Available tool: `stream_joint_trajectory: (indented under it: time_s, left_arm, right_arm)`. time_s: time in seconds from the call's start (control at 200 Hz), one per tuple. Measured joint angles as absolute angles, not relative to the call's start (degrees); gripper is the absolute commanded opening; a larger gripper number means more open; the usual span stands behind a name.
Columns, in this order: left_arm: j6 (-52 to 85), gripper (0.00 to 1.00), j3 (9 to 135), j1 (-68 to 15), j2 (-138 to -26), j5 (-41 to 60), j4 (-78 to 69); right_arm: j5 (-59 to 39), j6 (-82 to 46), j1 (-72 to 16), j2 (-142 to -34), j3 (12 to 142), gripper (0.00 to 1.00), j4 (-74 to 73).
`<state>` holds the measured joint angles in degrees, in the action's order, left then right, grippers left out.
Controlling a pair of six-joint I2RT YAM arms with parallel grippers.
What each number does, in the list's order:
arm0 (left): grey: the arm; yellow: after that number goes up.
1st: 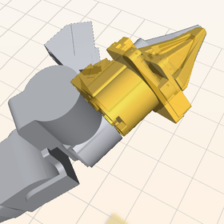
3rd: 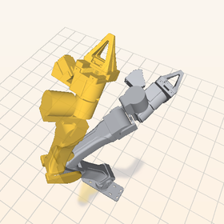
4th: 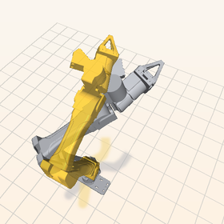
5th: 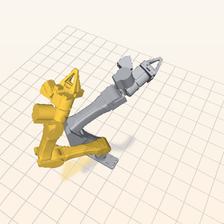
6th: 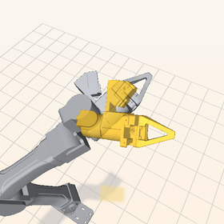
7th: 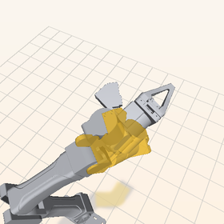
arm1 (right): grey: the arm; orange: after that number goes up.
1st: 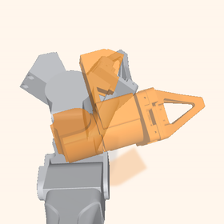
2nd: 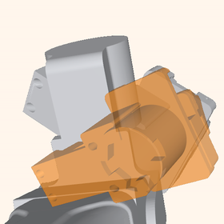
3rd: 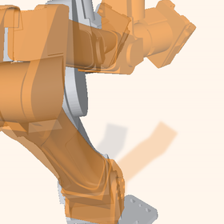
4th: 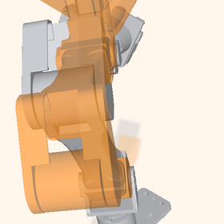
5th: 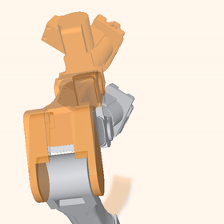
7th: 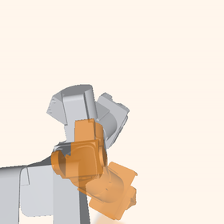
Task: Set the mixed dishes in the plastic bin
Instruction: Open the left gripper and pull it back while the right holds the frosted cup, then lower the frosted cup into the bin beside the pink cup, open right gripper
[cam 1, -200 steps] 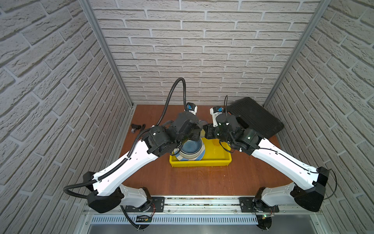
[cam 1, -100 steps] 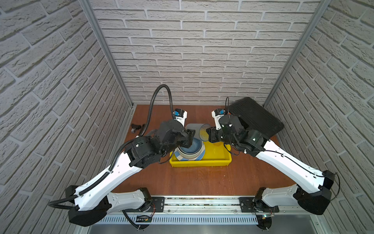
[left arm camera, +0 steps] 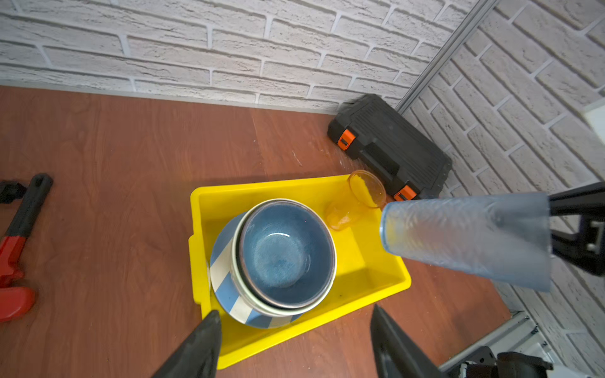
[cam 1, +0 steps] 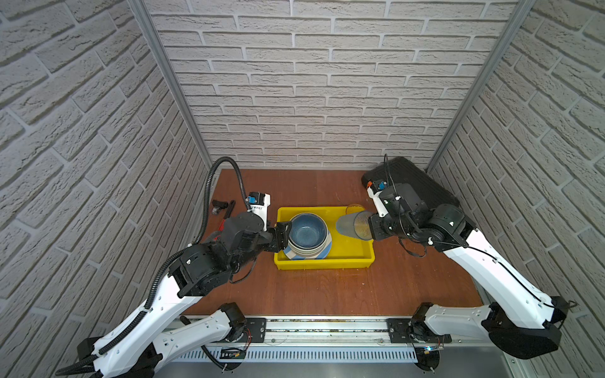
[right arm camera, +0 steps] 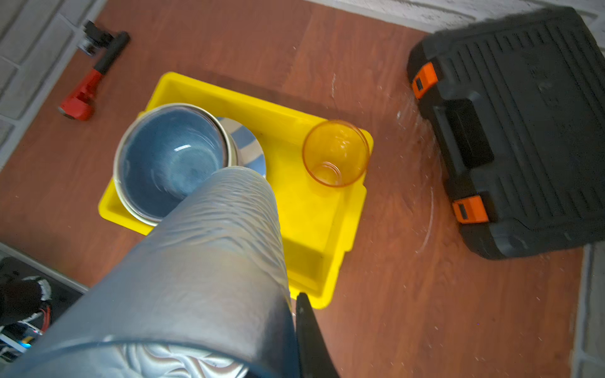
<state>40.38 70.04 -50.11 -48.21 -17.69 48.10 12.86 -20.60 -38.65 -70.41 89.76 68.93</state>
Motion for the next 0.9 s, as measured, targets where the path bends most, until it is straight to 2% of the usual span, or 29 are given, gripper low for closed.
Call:
stream_joint_trajectory:
  time_s: [0.17, 0.425, 0.59, 0.9]
  left_arm:
    - [42.0, 0.73, 67.2, -49.9, -46.5, -18.3, 49.6]
    - [45.1, 0.73, 62.0, -49.9, -42.9, -19.4, 50.0]
    - [46.5, 0.8, 60.8, -49.9, -39.3, -20.7, 51.9]
    - [47.7, 0.82, 59.4, -49.9, -33.1, -23.7, 54.3]
  right_arm:
    - [9.1, -18.5, -34.1, -70.6, 87.9, 0.06, 73.8]
    - [7.1, -17.2, -32.1, -74.9, 84.4, 0.06, 74.8]
    - [6.8, -15.9, -30.7, -77.3, 84.2, 0.06, 74.3]
    - [6.3, -13.2, -28.6, -82.7, 84.1, 0.06, 72.9]
